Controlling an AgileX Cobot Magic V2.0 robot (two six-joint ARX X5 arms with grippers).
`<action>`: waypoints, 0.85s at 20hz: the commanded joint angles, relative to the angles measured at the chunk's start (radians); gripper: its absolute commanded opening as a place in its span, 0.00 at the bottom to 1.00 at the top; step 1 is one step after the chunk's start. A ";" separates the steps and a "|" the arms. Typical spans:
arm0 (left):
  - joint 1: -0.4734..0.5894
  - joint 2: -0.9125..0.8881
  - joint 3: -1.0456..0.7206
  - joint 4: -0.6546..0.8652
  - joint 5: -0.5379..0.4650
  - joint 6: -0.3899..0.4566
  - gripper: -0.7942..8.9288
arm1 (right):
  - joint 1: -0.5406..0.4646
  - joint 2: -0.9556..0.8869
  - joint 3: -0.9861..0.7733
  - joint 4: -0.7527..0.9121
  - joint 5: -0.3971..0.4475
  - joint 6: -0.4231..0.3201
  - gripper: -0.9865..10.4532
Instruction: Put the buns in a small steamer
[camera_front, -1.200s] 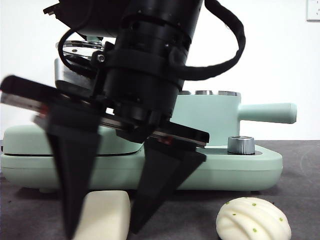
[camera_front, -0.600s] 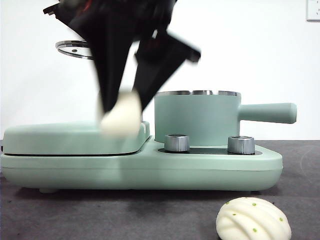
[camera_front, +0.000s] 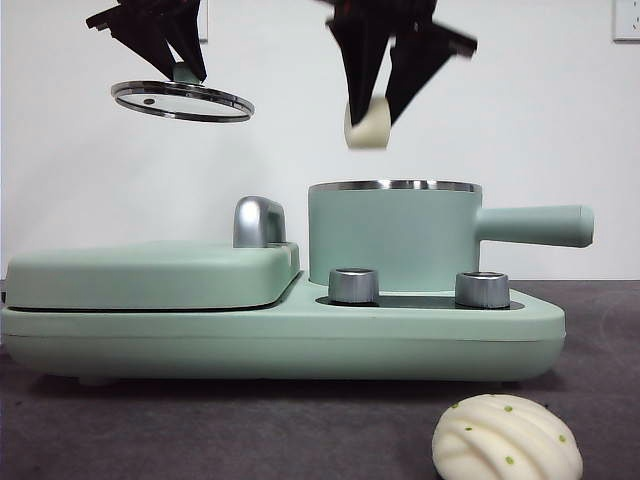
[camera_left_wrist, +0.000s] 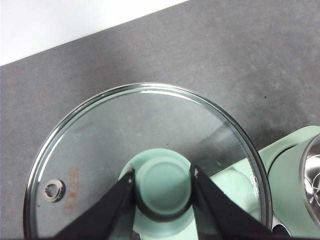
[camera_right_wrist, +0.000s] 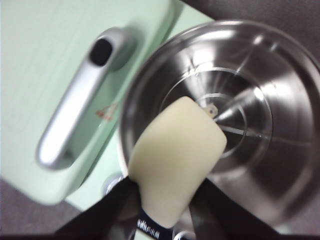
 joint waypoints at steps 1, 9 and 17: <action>-0.001 0.005 0.042 0.021 0.006 -0.001 0.10 | -0.012 0.078 0.046 0.003 -0.016 -0.036 0.20; -0.001 0.005 0.042 0.019 0.006 -0.002 0.10 | -0.048 0.200 0.045 0.024 -0.043 -0.060 0.20; -0.001 0.005 0.042 0.019 0.006 -0.001 0.10 | -0.042 0.220 0.045 0.045 -0.055 -0.059 0.35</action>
